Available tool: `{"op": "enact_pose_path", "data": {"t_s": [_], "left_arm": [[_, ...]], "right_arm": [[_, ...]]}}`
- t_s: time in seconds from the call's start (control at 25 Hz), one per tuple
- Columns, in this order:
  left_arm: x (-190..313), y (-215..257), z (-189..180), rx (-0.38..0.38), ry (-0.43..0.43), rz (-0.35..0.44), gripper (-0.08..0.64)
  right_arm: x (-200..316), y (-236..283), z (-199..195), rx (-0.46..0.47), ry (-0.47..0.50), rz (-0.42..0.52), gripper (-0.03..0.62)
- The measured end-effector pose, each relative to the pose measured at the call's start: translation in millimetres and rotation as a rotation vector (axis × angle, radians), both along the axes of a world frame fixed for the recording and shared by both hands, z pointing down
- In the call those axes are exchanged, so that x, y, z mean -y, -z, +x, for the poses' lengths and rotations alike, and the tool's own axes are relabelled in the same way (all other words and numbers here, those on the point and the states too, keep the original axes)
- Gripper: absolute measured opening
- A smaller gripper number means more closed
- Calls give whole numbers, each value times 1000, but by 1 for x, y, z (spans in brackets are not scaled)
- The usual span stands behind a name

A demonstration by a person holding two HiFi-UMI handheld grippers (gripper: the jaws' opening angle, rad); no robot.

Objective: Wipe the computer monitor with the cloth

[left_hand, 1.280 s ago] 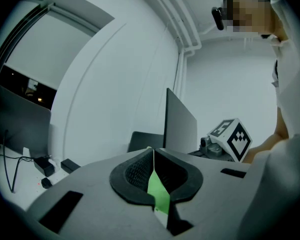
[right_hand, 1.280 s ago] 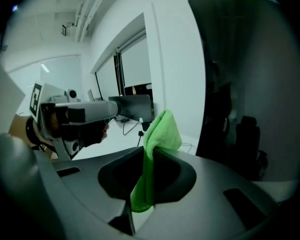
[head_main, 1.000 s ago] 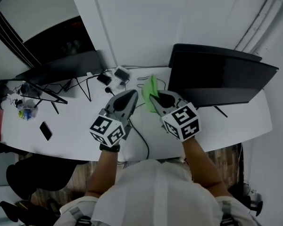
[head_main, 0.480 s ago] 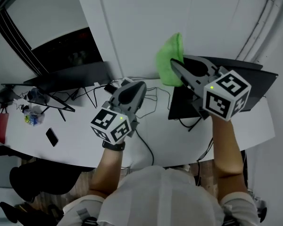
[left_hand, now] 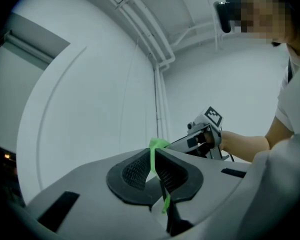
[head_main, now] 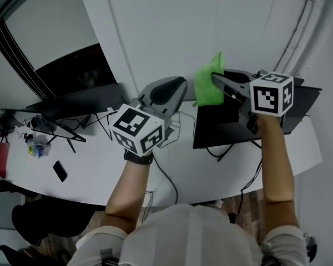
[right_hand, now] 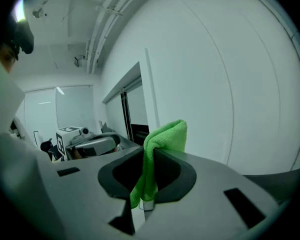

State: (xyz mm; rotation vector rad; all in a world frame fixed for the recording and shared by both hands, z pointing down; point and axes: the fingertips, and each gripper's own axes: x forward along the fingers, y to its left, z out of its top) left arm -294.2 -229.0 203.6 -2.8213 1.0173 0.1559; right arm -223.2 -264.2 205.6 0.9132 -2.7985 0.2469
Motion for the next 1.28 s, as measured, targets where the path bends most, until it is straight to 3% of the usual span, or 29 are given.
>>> {"op": "enact_pose_path", "data": {"t_s": [0.12, 0.2, 0.36, 0.52, 0.68, 0.76, 0.84, 0.96, 1.08, 1.28], "left_arm": [[12, 6, 25, 82, -37, 20, 36], [20, 1, 41, 152, -50, 11, 92], [32, -12, 61, 250, -52, -19, 117], [34, -14, 70, 247, -61, -36, 115], [36, -17, 77, 253, -66, -53, 115], [38, -16, 76, 250, -51, -47, 114], [38, -16, 75, 241, -41, -44, 114], [38, -17, 75, 231, -39, -45, 114], [36, -17, 72, 217, -29, -45, 114], [34, -16, 69, 190, -33, -48, 114]], "right_arm": [[6, -8, 8, -25, 13, -29, 46], [9, -12, 10, -51, 36, -39, 46], [6, -12, 11, -95, 115, -64, 49], [5, -12, 24, -141, 174, -105, 130], [10, -18, 55, -257, 148, -99, 159], [13, -10, 70, -303, 114, -46, 166], [9, 10, 72, -288, 108, 53, 166], [-9, 25, 44, -279, 233, 162, 179], [-18, 3, 15, -405, 371, 198, 231], [-11, -27, -2, -581, 442, 186, 232]]}}
